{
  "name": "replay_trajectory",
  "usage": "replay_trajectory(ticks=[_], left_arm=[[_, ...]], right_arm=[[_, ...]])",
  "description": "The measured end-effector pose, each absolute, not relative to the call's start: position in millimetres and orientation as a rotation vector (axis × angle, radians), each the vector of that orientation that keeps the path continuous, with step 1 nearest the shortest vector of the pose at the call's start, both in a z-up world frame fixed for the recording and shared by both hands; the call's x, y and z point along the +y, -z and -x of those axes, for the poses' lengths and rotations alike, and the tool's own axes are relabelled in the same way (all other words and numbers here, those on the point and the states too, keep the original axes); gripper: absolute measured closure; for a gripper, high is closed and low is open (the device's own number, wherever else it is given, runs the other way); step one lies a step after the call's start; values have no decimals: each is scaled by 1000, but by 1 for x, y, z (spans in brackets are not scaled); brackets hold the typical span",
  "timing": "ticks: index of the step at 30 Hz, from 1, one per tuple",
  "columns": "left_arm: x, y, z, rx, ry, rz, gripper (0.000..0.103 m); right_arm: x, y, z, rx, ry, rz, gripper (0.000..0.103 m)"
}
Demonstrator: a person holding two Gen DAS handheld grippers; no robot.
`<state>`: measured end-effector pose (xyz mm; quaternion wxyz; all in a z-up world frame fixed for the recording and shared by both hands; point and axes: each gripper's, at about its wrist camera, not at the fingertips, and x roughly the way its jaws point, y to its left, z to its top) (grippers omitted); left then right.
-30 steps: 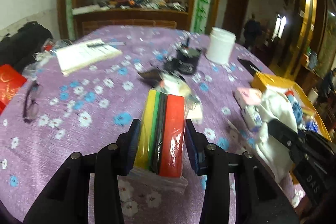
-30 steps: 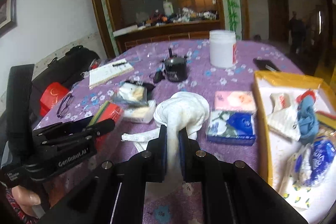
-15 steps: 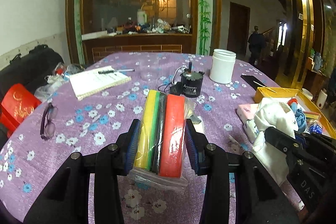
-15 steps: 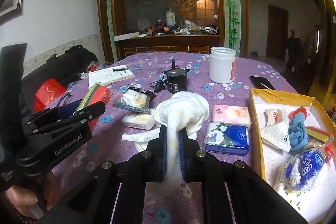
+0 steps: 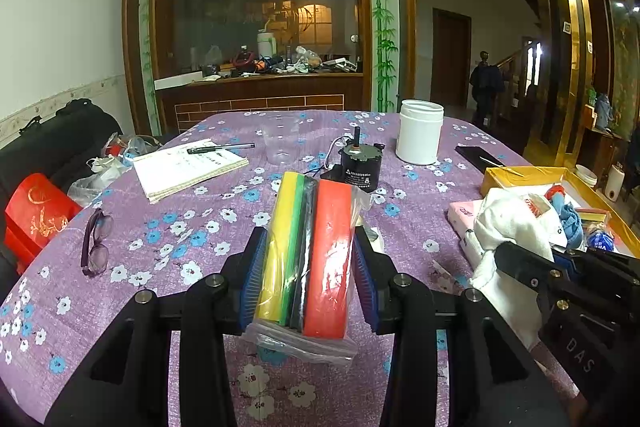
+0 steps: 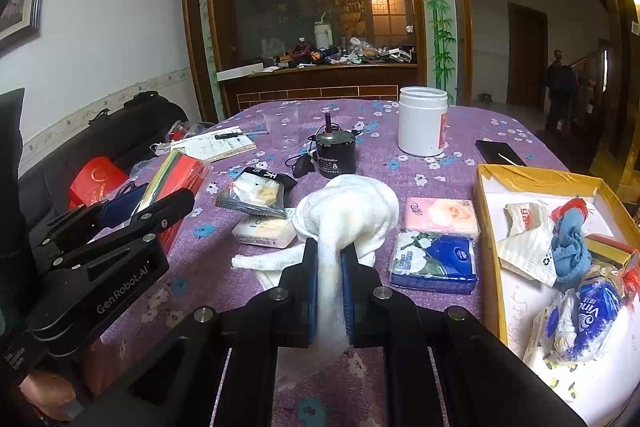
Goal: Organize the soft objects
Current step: 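Carry the striped sponge pack with the left gripper while the right gripper carries the white cloth over the tray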
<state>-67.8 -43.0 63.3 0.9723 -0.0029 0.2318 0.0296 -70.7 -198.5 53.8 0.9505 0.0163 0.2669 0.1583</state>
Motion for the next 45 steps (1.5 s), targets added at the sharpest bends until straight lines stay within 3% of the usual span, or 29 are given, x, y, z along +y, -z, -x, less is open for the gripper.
replay_trajectory(ticks=[32, 45], left_arm=[[-58, -64, 69, 475, -46, -48, 64], [-163, -90, 67, 551, 294, -101, 64]], right_arm=[[-230, -56, 75, 545, -277, -167, 92], [-334, -73, 96, 465, -112, -359, 92]])
